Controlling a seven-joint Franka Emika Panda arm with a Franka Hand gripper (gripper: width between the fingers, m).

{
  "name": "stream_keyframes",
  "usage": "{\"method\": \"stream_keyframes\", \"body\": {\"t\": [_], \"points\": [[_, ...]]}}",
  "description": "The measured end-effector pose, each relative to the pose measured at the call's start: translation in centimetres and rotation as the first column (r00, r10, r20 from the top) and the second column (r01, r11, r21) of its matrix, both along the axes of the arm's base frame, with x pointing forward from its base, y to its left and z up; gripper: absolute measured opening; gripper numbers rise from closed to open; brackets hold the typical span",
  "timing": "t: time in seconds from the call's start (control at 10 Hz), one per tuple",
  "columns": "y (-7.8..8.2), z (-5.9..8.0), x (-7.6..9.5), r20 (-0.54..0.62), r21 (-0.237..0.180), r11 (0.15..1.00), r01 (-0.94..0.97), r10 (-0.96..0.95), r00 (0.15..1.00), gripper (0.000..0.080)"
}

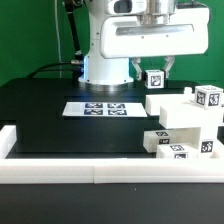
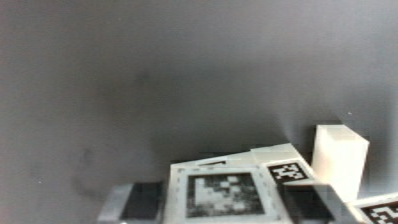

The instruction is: Assemble chair

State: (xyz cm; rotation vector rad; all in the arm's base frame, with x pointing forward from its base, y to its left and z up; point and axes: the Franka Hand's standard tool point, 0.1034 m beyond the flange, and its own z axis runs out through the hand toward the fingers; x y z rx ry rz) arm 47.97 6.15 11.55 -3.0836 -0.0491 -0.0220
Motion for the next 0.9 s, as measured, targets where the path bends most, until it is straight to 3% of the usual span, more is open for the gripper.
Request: {"method": "stream_keyframes", "body": {"t": [0.2,0.5,0.6,0.9], "points": [[0.7,0.5,0.2,-0.001,0.001,1.000,-0.004,0.004,1.000,0.0290],[2.8,3.0,2.1,0.028,-0.004,1.000,0.008,-0.008,1.000,0.0290],[3.6,3.3,2.4,0.037,-0.021,1.000,0.009,-0.008,0.999,0.0290],[3.5,3.1,2.3,0.034,-0.022,1.000,-0.002,0.003,0.999,0.0290]]}}
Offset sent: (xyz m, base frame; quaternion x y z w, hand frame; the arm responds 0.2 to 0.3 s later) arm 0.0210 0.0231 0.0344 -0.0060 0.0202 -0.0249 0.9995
